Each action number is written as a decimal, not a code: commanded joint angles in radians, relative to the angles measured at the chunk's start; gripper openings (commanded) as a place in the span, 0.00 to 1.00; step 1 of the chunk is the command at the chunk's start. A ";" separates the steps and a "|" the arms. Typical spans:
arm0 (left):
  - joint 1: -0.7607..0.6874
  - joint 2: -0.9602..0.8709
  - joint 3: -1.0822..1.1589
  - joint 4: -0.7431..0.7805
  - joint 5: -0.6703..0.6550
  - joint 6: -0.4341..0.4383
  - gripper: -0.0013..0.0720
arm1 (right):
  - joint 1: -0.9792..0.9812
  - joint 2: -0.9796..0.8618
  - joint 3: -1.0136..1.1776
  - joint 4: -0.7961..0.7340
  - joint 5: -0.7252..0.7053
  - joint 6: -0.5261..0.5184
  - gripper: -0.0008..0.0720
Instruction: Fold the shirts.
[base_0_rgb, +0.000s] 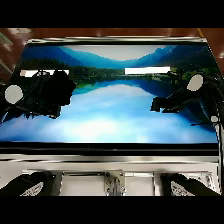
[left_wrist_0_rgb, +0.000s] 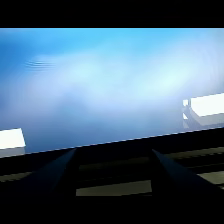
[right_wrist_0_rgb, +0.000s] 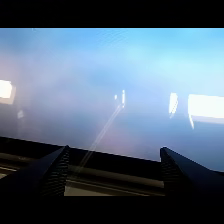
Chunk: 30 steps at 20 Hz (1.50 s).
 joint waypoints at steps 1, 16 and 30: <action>0.000 0.001 0.000 0.000 0.000 0.000 0.69 | 0.001 0.000 0.000 0.000 0.000 0.000 0.96; 0.000 0.001 0.000 0.000 0.000 0.000 0.69 | 0.001 0.000 0.000 0.000 0.000 0.000 0.96; 0.005 -0.092 0.002 0.027 0.244 0.007 0.70 | 0.001 0.000 0.000 0.003 -0.069 -0.018 0.96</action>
